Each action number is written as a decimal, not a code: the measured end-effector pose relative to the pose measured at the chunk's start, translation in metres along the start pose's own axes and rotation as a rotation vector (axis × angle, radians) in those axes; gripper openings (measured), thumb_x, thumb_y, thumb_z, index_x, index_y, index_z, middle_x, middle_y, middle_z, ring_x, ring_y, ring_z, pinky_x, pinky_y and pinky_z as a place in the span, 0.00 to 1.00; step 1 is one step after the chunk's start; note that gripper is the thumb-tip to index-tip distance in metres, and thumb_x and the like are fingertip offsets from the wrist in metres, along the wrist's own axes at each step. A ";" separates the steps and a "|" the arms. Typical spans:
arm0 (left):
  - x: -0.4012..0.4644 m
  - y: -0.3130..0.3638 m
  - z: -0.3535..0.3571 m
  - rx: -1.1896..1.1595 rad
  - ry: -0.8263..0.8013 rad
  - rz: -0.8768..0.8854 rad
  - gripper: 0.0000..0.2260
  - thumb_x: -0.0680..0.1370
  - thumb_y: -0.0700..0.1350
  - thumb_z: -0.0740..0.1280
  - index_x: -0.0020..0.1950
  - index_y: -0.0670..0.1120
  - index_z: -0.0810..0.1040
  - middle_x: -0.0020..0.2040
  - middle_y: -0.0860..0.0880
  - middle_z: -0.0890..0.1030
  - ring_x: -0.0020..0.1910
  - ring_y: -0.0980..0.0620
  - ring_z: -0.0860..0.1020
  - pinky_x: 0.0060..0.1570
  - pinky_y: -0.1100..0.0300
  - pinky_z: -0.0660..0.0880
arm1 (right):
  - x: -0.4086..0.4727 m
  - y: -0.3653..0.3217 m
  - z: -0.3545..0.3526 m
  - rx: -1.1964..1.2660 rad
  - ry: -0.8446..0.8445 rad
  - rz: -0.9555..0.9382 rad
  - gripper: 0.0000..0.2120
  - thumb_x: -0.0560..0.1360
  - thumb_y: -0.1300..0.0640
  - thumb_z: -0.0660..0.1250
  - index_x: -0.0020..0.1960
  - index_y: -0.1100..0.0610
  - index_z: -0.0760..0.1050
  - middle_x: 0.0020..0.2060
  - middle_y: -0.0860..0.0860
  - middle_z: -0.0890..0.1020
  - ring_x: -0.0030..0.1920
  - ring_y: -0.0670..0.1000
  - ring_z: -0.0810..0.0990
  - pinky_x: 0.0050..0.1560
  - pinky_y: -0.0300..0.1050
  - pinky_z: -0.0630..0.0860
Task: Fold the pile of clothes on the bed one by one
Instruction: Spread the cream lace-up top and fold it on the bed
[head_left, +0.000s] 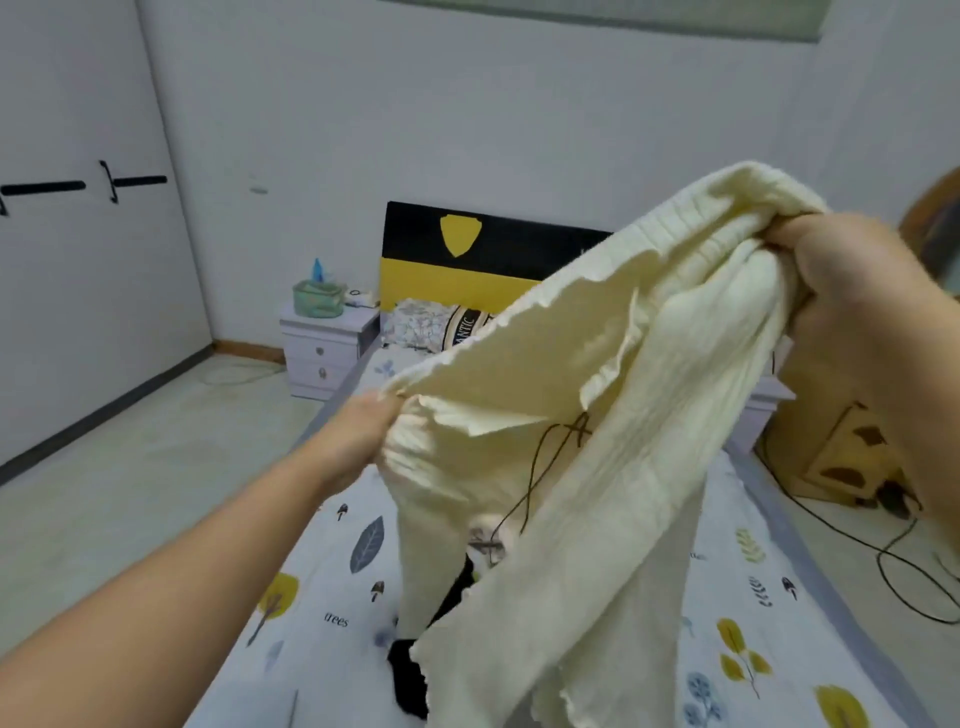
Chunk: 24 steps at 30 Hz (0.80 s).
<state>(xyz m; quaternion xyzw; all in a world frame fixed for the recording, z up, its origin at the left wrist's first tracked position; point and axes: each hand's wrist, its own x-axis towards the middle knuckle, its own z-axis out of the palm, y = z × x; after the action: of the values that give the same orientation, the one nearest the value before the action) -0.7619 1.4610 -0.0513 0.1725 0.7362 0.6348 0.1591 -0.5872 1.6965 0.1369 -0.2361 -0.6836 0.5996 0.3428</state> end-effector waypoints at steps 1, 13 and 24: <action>0.001 0.012 -0.011 -0.059 0.029 -0.005 0.09 0.80 0.42 0.59 0.49 0.39 0.77 0.45 0.39 0.81 0.39 0.47 0.79 0.41 0.58 0.74 | 0.002 0.009 -0.017 -0.109 0.042 0.067 0.11 0.78 0.60 0.61 0.59 0.58 0.74 0.51 0.53 0.80 0.39 0.48 0.77 0.39 0.41 0.76; -0.019 0.104 -0.038 -0.045 -0.024 0.111 0.14 0.82 0.48 0.56 0.42 0.44 0.76 0.29 0.52 0.82 0.26 0.59 0.80 0.27 0.65 0.77 | -0.032 0.085 -0.095 -0.402 -0.359 0.398 0.41 0.50 0.38 0.78 0.55 0.62 0.77 0.46 0.59 0.85 0.45 0.59 0.84 0.47 0.53 0.80; -0.029 0.087 -0.027 0.205 -0.008 0.261 0.09 0.80 0.42 0.61 0.42 0.49 0.77 0.39 0.47 0.78 0.36 0.51 0.75 0.37 0.58 0.72 | -0.079 0.128 -0.075 -0.580 -0.187 -0.017 0.12 0.71 0.68 0.68 0.47 0.53 0.79 0.43 0.48 0.81 0.44 0.47 0.78 0.40 0.43 0.73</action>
<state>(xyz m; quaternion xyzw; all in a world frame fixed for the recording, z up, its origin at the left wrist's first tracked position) -0.7439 1.4359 0.0394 0.2844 0.7679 0.5708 0.0599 -0.4911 1.7096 0.0004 -0.2624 -0.8568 0.3955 0.2015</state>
